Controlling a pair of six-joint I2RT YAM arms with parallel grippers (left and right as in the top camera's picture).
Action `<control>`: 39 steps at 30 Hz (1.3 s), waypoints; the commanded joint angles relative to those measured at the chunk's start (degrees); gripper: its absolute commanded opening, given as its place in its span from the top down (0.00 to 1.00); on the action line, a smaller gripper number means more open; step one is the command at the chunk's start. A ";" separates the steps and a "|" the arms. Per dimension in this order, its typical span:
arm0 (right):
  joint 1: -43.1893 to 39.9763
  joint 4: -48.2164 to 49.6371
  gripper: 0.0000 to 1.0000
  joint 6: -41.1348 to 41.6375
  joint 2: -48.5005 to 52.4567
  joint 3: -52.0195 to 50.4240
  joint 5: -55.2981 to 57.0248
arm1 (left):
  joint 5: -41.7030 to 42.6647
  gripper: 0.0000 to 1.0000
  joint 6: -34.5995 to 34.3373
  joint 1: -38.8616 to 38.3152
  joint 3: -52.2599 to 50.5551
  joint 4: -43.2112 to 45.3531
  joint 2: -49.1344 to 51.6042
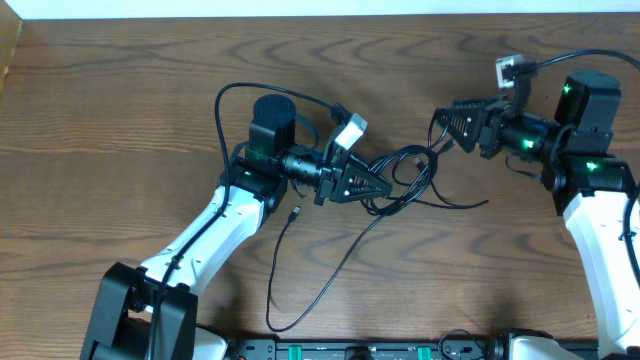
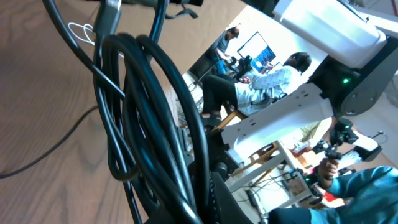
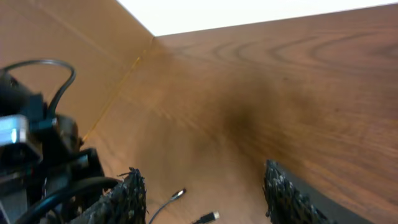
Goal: Untangle cables
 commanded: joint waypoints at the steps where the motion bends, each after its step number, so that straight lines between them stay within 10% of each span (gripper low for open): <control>1: -1.40 -2.58 0.41 -5.90 1.31 0.26 -3.67 | -1.20 0.92 -9.84 0.00 0.15 3.65 -0.20; 6: -5.81 -5.66 0.37 -12.13 1.42 0.24 -14.10 | -9.77 0.93 -21.55 0.00 0.15 8.31 -0.20; 22: 2.75 10.19 0.37 -3.50 10.27 0.15 -4.52 | -6.36 0.92 -23.87 -0.07 0.15 9.88 -0.24; 28: 4.79 16.15 0.54 -1.05 14.12 0.15 -8.94 | -6.19 0.92 -23.89 -0.07 0.15 10.84 -0.24; 30: 5.77 16.11 0.91 -1.31 14.45 0.17 -8.07 | -6.19 0.92 -23.89 -0.07 0.15 11.65 -0.24; 39: 3.43 14.16 0.99 2.29 10.38 1.92 57.72 | 1.90 0.92 -23.76 -0.02 0.09 11.91 -0.22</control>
